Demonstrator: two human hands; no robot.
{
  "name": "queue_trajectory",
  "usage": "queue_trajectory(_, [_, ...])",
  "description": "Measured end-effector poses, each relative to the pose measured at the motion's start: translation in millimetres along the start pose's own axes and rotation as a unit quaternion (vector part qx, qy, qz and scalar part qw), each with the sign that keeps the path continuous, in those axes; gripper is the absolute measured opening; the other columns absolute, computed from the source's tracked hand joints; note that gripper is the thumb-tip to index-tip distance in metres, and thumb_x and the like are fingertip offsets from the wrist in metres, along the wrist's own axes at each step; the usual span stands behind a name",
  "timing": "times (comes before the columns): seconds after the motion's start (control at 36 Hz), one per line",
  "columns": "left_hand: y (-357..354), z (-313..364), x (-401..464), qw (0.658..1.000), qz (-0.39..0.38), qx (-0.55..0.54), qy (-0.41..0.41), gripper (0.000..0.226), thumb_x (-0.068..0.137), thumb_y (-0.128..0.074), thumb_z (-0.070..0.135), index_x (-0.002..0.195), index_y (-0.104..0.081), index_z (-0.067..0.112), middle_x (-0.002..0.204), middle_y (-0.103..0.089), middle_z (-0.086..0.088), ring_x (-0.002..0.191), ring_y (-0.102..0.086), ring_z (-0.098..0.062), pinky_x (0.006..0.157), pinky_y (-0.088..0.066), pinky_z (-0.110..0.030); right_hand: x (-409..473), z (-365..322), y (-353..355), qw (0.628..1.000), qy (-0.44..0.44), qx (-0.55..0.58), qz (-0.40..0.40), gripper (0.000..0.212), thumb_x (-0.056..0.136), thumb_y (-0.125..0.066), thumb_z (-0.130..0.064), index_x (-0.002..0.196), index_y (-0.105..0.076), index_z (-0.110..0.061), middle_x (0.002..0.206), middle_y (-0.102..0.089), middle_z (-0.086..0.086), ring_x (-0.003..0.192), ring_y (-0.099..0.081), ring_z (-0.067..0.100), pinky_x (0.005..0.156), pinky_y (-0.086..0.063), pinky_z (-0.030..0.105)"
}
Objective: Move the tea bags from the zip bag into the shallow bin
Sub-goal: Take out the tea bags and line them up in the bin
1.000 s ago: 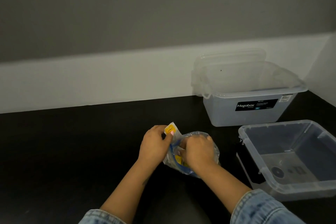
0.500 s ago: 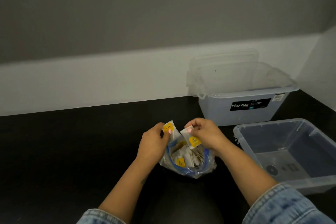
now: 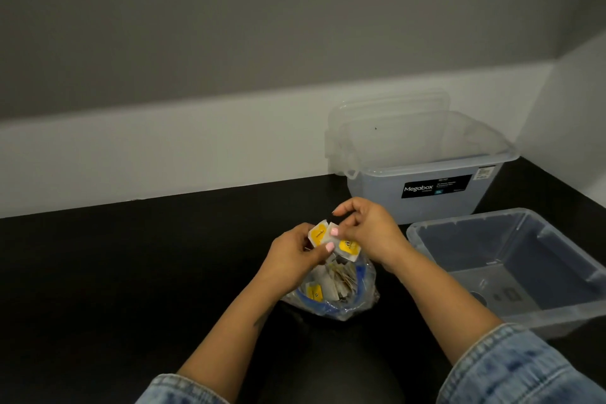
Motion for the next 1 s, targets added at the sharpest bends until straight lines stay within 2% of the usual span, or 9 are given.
queue_trajectory(0.08, [-1, 4, 2, 0.999, 0.035, -0.03, -0.006, 0.018, 0.086, -0.065, 0.033, 0.101, -0.062, 0.024, 0.09, -0.07, 0.004, 0.082, -0.068, -0.007, 0.075, -0.057, -0.027, -3, 5, 11, 0.999, -0.012, 0.038, 0.031, 0.016, 0.083, -0.073, -0.021, 0.093, -0.06, -0.022, 0.083, -0.068, 0.006, 0.076, -0.066, 0.014, 0.068, -0.051, 0.022])
queue_trajectory(0.19, [-1, 14, 6, 0.99, 0.103, -0.097, -0.014, 0.016, 0.088, -0.064, 0.031, 0.101, -0.063, 0.022, 0.088, -0.071, 0.001, 0.08, -0.069, -0.009, 0.074, -0.057, -0.028, -13, 11, 28, 0.991, -0.062, 0.108, 0.052, 0.03, 0.083, -0.071, -0.037, 0.097, -0.061, -0.013, 0.09, -0.069, 0.006, 0.074, -0.063, 0.015, 0.061, -0.046, 0.022])
queue_trajectory(0.28, [-9, 23, 9, 0.983, 0.125, -0.132, -0.015, 0.017, 0.088, -0.064, 0.029, 0.103, -0.062, 0.021, 0.091, -0.071, 0.001, 0.083, -0.068, -0.01, 0.078, -0.057, -0.032, -20, 19, 39, 0.983, -0.113, 0.141, 0.022, 0.022, 0.081, -0.074, -0.028, 0.093, -0.061, -0.014, 0.089, -0.069, 0.005, 0.07, -0.062, 0.014, 0.063, -0.043, 0.025])
queue_trajectory(0.42, [-33, 46, 16, 0.984, 0.108, -0.136, -0.04, 0.021, 0.087, -0.064, 0.027, 0.107, -0.062, 0.021, 0.094, -0.071, 0.002, 0.084, -0.069, -0.01, 0.075, -0.055, -0.026, -26, 23, 71, 0.977, -0.109, 0.177, 0.044, 0.006, 0.085, -0.068, -0.011, 0.085, -0.063, -0.012, 0.077, -0.069, 0.002, 0.06, -0.059, 0.011, 0.058, -0.043, 0.02])
queue_trajectory(0.61, [-67, 65, 32, 0.99, 0.117, -0.056, -0.046, 0.014, 0.087, -0.065, 0.024, 0.099, -0.06, 0.028, 0.092, -0.069, 0.004, 0.086, -0.066, -0.012, 0.076, -0.055, -0.032, -33, 28, 137, 0.982, -0.058, 0.162, 0.079, 0.009, 0.089, -0.061, -0.002, 0.097, -0.065, -0.003, 0.077, -0.064, 0.003, 0.053, -0.058, 0.001, 0.044, -0.043, 0.009])
queue_trajectory(0.72, [-78, 70, 37, 0.991, 0.126, -0.024, -0.03, 0.012, 0.089, -0.063, 0.025, 0.098, -0.058, 0.029, 0.093, -0.065, 0.009, 0.089, -0.062, -0.007, 0.083, -0.054, -0.033, -33, 35, 170, 0.993, -0.021, 0.076, 0.086, 0.011, 0.087, -0.065, -0.003, 0.083, -0.066, -0.014, 0.077, -0.067, 0.0, 0.068, -0.063, 0.007, 0.057, -0.051, 0.014])
queue_trajectory(0.81, [-85, 74, 39, 0.991, 0.129, -0.011, -0.029, 0.009, 0.09, -0.061, 0.025, 0.097, -0.058, 0.029, 0.092, -0.064, 0.009, 0.088, -0.061, -0.007, 0.083, -0.053, -0.032, -29, 44, 186, 0.995, -0.007, -0.07, 0.077, 0.013, 0.085, -0.069, -0.011, 0.079, -0.065, -0.022, 0.076, -0.065, -0.006, 0.074, -0.062, 0.011, 0.072, -0.052, 0.024])
queue_trajectory(0.92, [-94, 78, 40, 0.99, 0.135, 0.007, -0.03, 0.014, 0.09, -0.06, 0.024, 0.104, -0.06, 0.02, 0.097, -0.066, 0.003, 0.091, -0.061, -0.01, 0.081, -0.05, -0.027, -25, 58, 187, 0.968, -0.006, -0.25, 0.028, 0.004, 0.087, -0.068, -0.019, 0.087, -0.07, -0.023, 0.08, -0.063, -0.009, 0.083, -0.06, 0.01, 0.083, -0.049, 0.029])
queue_trajectory(1.0, [-100, 80, 39, 0.989, 0.142, 0.016, -0.042, 0.015, 0.09, -0.061, 0.024, 0.103, -0.061, 0.016, 0.095, -0.067, -0.001, 0.089, -0.063, -0.013, 0.076, -0.049, -0.025, -21, 75, 167, 0.934, -0.004, -0.354, -0.04, 0.01, 0.09, -0.063, -0.019, 0.095, -0.071, -0.023, 0.091, -0.068, -0.003, 0.087, -0.062, 0.014, 0.081, -0.051, 0.03])
Point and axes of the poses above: each hand's wrist, its own x-axis towards the middle knuckle, its own y-axis out of the back of the hand, z = x × y, the point moved 8 cm from there along x, towards the middle knuckle
